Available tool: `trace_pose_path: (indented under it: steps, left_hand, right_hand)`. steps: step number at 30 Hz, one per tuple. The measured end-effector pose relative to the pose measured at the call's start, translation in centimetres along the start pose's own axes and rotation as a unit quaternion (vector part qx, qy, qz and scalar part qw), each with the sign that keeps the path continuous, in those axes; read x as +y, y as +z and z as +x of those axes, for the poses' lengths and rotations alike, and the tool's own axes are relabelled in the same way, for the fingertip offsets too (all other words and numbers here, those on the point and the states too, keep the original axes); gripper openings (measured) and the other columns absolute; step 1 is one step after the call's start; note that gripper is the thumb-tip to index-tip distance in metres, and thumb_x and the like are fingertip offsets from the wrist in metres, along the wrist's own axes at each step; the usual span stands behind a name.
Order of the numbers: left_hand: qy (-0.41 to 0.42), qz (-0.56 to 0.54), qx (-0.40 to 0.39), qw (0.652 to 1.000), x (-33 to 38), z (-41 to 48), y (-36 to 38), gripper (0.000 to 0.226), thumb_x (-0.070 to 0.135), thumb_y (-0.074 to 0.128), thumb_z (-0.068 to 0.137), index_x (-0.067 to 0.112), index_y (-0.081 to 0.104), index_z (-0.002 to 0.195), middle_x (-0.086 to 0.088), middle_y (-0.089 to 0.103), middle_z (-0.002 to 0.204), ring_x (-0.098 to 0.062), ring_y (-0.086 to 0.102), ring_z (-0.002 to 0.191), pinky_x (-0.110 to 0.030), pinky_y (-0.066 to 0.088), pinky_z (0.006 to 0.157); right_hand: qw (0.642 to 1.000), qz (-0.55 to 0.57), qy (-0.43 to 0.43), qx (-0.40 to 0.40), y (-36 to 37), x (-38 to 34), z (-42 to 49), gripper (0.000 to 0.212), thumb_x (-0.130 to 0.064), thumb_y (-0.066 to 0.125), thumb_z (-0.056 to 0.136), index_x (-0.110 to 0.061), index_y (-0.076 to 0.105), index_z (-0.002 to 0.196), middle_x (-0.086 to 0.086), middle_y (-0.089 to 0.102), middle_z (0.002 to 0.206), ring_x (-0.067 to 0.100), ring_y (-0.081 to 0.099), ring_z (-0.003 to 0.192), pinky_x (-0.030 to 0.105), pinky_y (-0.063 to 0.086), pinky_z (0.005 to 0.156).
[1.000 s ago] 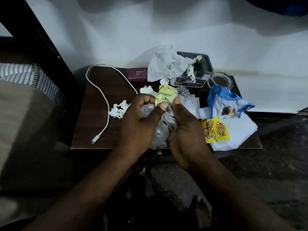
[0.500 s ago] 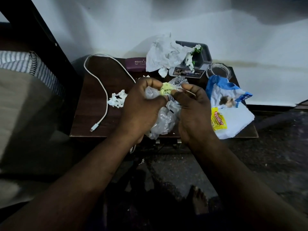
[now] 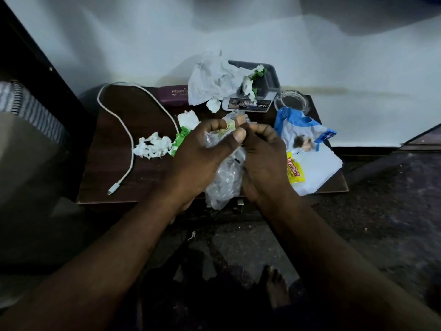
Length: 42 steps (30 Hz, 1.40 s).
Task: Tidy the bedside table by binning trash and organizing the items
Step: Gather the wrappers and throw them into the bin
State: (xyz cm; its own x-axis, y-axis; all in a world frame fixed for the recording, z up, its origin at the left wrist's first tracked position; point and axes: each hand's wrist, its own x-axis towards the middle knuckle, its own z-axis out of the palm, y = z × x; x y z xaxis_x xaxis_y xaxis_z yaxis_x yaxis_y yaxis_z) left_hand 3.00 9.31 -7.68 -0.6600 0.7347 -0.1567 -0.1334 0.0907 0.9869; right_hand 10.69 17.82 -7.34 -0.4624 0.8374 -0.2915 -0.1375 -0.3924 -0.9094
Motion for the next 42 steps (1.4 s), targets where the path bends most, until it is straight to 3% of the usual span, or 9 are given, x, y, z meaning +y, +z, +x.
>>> trace_pose_path:
  steps: [7,11,14,17,20,25,34,37,42]
  left_hand:
    - [0.004,0.077,0.050,0.996,-0.3,1.1,1.8,0.043,0.054,0.082,0.078,0.032,0.067,0.112,0.012,0.072,0.112,-0.009,0.068,0.108,-0.043,0.057,0.095]
    - [0.027,0.053,0.106,0.993,0.1,2.3,2.2,0.027,0.032,0.083,0.082,0.024,0.067,0.103,0.010,0.071,0.100,-0.012,0.068,0.087,-0.029,0.057,0.080]
    - [0.027,0.027,0.120,0.992,0.1,3.1,2.2,0.024,0.024,0.081,0.081,0.028,0.066,0.099,0.014,0.068,0.100,-0.007,0.065,0.084,-0.026,0.052,0.077]
    - [0.024,0.009,0.110,0.994,0.1,3.2,2.4,0.024,0.020,0.078,0.082,0.029,0.067,0.101,0.017,0.066,0.093,-0.003,0.060,0.072,-0.024,0.050,0.068]
    - [0.010,-0.015,0.105,0.994,0.4,3.1,2.8,0.024,0.018,0.075,0.079,0.027,0.071,0.101,0.013,0.072,0.082,-0.010,0.062,0.068,-0.028,0.050,0.062]
    - [-0.004,-0.037,0.074,0.997,0.2,3.0,3.7,0.053,0.035,0.070,0.065,0.027,0.072,0.118,-0.017,0.075,0.092,-0.023,0.059,0.077,-0.048,0.055,0.070]
    - [-0.005,-0.033,0.086,0.996,0.4,2.8,4.1,0.042,0.027,0.072,0.073,0.024,0.073,0.114,-0.001,0.077,0.103,-0.024,0.073,0.093,-0.043,0.058,0.084]
    - [0.008,-0.026,0.098,0.995,0.6,3.0,3.8,0.040,0.027,0.073,0.072,0.025,0.074,0.111,-0.001,0.078,0.102,-0.025,0.074,0.095,-0.050,0.061,0.088]
    - [0.007,-0.027,0.113,0.993,0.9,3.4,2.4,0.036,0.031,0.077,0.071,0.029,0.074,0.108,0.001,0.078,0.103,-0.023,0.074,0.098,-0.055,0.059,0.092]
  right_hand:
    - [0.994,-0.108,-0.023,-0.016,-1.3,-1.3,0.9,0.059,-0.065,0.044,0.101,-0.019,0.067,0.071,0.007,0.065,0.073,0.024,0.063,0.079,0.047,0.054,0.084]
    - [0.977,-0.199,-0.076,-0.010,-3.3,-2.9,2.6,0.050,-0.055,0.048,0.104,-0.013,0.074,0.093,0.010,0.076,0.101,0.015,0.069,0.095,0.040,0.054,0.091]
    - [0.871,-0.430,-0.231,0.045,-7.0,-4.1,5.0,0.031,-0.052,0.070,0.089,-0.023,0.071,0.100,0.004,0.066,0.120,0.017,0.066,0.103,0.045,0.055,0.093]
    - [0.742,-0.597,-0.298,0.063,-10.3,-4.9,6.7,0.039,-0.048,0.074,0.081,-0.024,0.068,0.112,0.005,0.047,0.151,0.034,0.070,0.104,0.047,0.057,0.088]
    - [0.707,-0.652,-0.268,0.059,-11.7,-5.4,7.1,0.035,-0.041,0.081,0.084,-0.020,0.071,0.110,0.005,0.037,0.162,0.035,0.073,0.095,0.038,0.052,0.086]
    - [0.706,-0.681,-0.193,0.016,-12.7,-4.8,8.1,0.039,-0.041,0.083,0.081,-0.013,0.077,0.108,0.019,0.056,0.142,0.030,0.061,0.123,0.031,0.045,0.097]
    - [0.725,-0.534,-0.408,0.151,-10.5,-5.5,6.7,0.037,-0.032,0.085,0.077,-0.009,0.065,0.096,0.008,0.062,0.103,0.029,0.064,0.088,0.037,0.052,0.076]
    - [0.814,-0.439,-0.367,0.101,-8.2,-5.4,5.1,0.040,-0.034,0.089,0.076,-0.017,0.057,0.093,-0.004,0.063,0.090,0.015,0.061,0.076,0.024,0.049,0.068]
    - [0.917,-0.320,-0.236,-0.023,-5.7,-3.9,4.2,0.036,-0.023,0.082,0.078,-0.023,0.071,0.112,-0.003,0.065,0.082,0.014,0.064,0.079,0.035,0.057,0.077]
